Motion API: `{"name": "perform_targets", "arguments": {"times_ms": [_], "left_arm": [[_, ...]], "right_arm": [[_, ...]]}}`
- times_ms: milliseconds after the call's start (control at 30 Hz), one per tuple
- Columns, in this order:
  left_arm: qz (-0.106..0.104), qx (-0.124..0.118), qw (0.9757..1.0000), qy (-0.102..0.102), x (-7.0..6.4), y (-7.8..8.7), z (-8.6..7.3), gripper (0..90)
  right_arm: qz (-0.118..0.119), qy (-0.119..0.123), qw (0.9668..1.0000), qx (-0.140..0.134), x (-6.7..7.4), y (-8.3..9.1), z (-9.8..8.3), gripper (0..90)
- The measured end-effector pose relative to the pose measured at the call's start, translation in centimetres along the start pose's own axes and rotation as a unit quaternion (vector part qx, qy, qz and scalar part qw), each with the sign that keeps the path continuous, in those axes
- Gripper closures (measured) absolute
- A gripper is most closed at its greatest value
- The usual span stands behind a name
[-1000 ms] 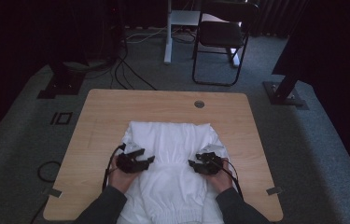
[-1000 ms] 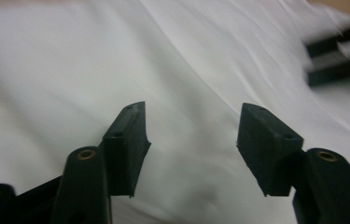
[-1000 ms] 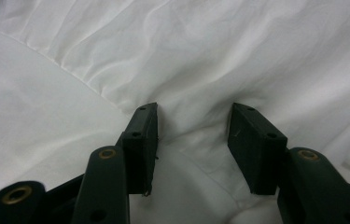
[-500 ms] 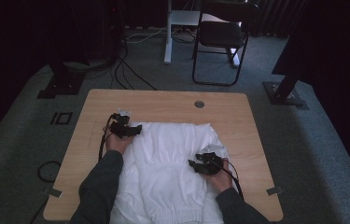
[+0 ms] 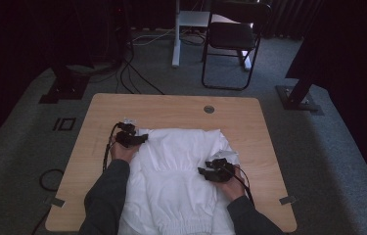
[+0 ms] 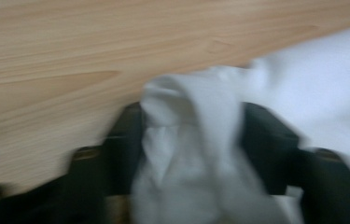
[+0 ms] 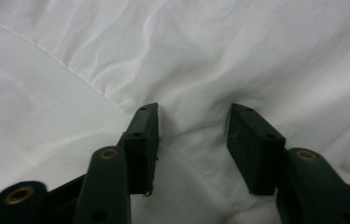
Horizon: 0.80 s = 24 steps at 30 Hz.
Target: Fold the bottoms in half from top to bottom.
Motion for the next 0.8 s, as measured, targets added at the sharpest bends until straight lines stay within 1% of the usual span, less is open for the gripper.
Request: {"name": "perform_targets", "arguments": {"times_ms": [33,67,133,167,233,300,367,433,500,533,600,667,767,800], "left_arm": [[-0.007,0.002,1.0000,-0.001,-0.1,0.0,0.0,55.3],[-0.013,0.001,0.9999,0.001,-0.2,0.0,0.0,60.5],[-0.023,0.000,0.9997,0.006,-0.2,0.0,0.0,67.1],[-0.025,0.000,0.9997,0.006,-0.2,0.0,0.0,68.5],[-0.024,0.000,0.9997,0.006,-0.3,0.0,0.0,69.4],[-0.024,-0.001,0.9997,0.006,-0.3,-0.1,0.0,69.5],[-0.026,-0.001,0.9997,0.005,-0.2,0.0,-0.1,69.6],[-0.027,-0.002,0.9996,0.006,-0.2,0.0,-0.1,69.5],[-0.028,-0.003,0.9996,0.007,-0.2,0.0,-0.1,69.5],[-0.028,-0.004,0.9996,0.007,-0.2,0.0,-0.1,69.5],[-0.029,-0.004,0.9995,0.007,-0.2,0.0,-0.1,69.4],[-0.029,-0.005,0.9995,0.007,-0.2,0.0,-0.1,69.4],[-0.029,-0.005,0.9996,0.007,-0.2,0.0,-0.1,69.4],[-0.029,-0.005,0.9995,0.007,-0.2,-0.1,-0.1,69.3]], "right_arm": [[0.003,-0.001,1.0000,-0.004,-0.3,0.3,0.3,55.4],[-0.006,-0.005,0.9999,-0.011,-0.8,0.6,0.7,56.1],[-0.025,-0.022,0.9989,-0.032,-2.0,1.4,1.9,56.6],[-0.032,-0.031,0.9981,-0.043,-2.7,1.8,2.6,56.0],[-0.049,-0.048,0.9963,-0.051,-4.4,2.0,4.2,51.8],[-0.065,-0.065,0.9945,-0.052,-6.2,1.6,5.7,46.4],[-0.076,-0.080,0.9927,-0.048,-7.7,0.8,7.0,40.2],[-0.088,-0.106,0.9893,-0.048,-9.2,-0.1,8.0,36.0],[-0.084,-0.136,0.9856,-0.054,-10.2,-0.9,8.7,33.9],[-0.082,-0.148,0.9842,-0.051,-10.7,-1.3,9.0,32.3],[-0.065,-0.168,0.9828,-0.039,-11.1,-2.2,9.3,31.5],[-0.077,-0.166,0.9826,-0.032,-11.2,-2.8,9.4,31.5],[-0.094,-0.165,0.9818,-0.008,-11.4,-3.8,9.2,31.3],[-0.095,-0.163,0.9820,-0.005,-11.4,-4.0,9.1,31.8]]}}
Point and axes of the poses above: each handheld gripper's, and its own axes: y roughly backward along the jaws, z roughly out of its top, x roughly to its left, the point moved 3 cm from there along -y, roughly forward along the jaws, and after that the axes turned 9 degrees about -y, right-handed, at the moved point
